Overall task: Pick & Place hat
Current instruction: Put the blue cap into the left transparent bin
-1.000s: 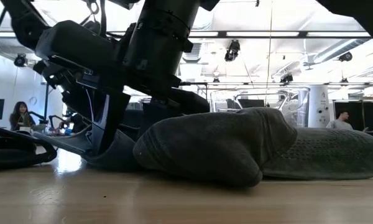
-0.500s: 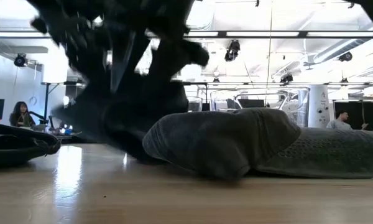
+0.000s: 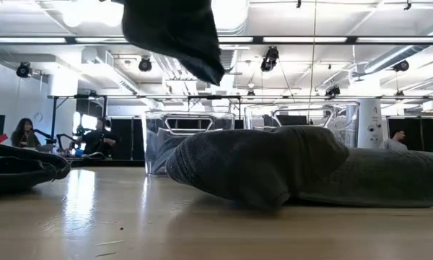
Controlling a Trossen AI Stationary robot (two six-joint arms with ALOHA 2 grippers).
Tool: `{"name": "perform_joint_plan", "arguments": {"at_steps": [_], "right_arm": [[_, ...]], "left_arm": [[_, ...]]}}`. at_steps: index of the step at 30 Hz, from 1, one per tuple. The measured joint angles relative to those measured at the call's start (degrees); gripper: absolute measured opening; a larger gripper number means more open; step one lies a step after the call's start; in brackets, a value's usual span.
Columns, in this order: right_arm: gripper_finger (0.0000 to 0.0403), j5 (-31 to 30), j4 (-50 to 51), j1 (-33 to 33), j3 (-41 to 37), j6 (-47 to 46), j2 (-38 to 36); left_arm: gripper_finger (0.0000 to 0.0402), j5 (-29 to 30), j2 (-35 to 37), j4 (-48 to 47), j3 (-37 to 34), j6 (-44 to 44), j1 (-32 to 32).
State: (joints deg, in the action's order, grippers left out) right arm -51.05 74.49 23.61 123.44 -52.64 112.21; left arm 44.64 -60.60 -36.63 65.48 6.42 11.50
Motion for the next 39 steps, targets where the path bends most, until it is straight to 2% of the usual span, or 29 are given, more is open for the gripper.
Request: {"name": "perform_joint_plan", "arguments": {"at_steps": [5, 7, 12, 15, 19, 23, 25, 29, 39], "right_arm": [[0.0215, -3.4, 15.1, 1.2, -3.1, -19.0, -4.1], [0.0215, -3.4, 15.2, 1.4, -5.5, -23.1, -6.2], [0.0215, -1.6, 15.3, 1.3, -11.8, -27.4, -10.5], [0.0215, -1.0, 15.1, 1.4, -15.2, -30.3, -12.3], [0.0215, 2.1, 15.1, 1.4, -18.9, -31.5, -14.4], [0.0215, 3.8, 14.8, 1.6, -21.9, -33.0, -14.9], [0.0215, 3.8, 14.8, 1.7, -22.8, -34.3, -15.5], [0.0215, 3.7, 14.7, 1.9, -23.6, -34.7, -16.2], [0.0215, 3.0, 14.7, 2.0, -23.8, -31.0, -16.5]], "left_arm": [[0.0006, 15.7, -9.0, 2.7, 1.0, -2.0, -0.3], [0.0006, 20.4, -13.6, 2.6, 1.0, -1.3, -1.0], [0.0006, 22.1, -25.9, 1.0, 3.1, -0.4, -3.2], [0.0006, 23.7, -33.0, -4.2, 6.7, -1.9, -5.2], [0.0006, 19.7, -41.4, -18.0, 13.6, 1.2, -8.3], [0.0006, 13.3, -46.4, -28.5, 20.5, 13.5, -9.9], [0.0006, 10.6, -47.3, -27.9, 22.7, 17.0, -10.6], [0.0006, 9.7, -47.8, -29.3, 24.9, 18.9, -10.8], [0.0022, 3.5, -47.7, -29.6, 23.3, 21.5, -10.8]]}}
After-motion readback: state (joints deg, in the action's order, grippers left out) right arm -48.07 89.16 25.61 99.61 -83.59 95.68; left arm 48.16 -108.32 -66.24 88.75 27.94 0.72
